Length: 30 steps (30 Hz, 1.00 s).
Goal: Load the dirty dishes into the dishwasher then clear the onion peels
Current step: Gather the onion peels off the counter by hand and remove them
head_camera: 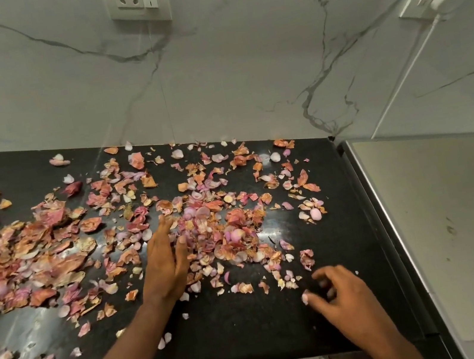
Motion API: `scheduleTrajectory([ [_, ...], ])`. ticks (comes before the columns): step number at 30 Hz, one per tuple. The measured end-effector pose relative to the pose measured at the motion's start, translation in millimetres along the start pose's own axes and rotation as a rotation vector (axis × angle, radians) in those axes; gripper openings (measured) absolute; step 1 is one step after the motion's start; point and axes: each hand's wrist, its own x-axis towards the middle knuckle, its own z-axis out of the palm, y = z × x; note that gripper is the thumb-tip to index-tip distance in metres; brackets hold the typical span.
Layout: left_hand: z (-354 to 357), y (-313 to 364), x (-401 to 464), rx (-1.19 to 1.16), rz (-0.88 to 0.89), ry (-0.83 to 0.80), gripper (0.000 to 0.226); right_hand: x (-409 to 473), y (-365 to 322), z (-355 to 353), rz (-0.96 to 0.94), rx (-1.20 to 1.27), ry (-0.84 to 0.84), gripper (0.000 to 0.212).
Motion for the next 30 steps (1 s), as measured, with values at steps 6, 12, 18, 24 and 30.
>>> scheduleTrajectory([
  [6, 1, -1, 0, 0.026, 0.021, -0.003, 0.06, 4, -12, 21, 0.134, 0.084, -0.006, 0.02],
  [12, 0, 1, -1, 0.008, 0.02, -0.006, 0.059, 31, -34, 26, -0.052, 0.274, 0.277, 0.039],
  [18, 2, -12, 2, -0.042, -0.018, -0.012, 0.059, 10, -9, 17, 0.058, 0.043, 0.051, 0.039],
  [24, 1, -9, 4, -0.04, 0.005, -0.004, 0.056, 44, -25, 39, -0.036, 0.189, 0.265, 0.022],
  [30, -4, -3, 3, -0.161, -0.025, 0.026, 0.05, 54, -28, 26, -0.162, 0.163, 0.293, 0.03],
])
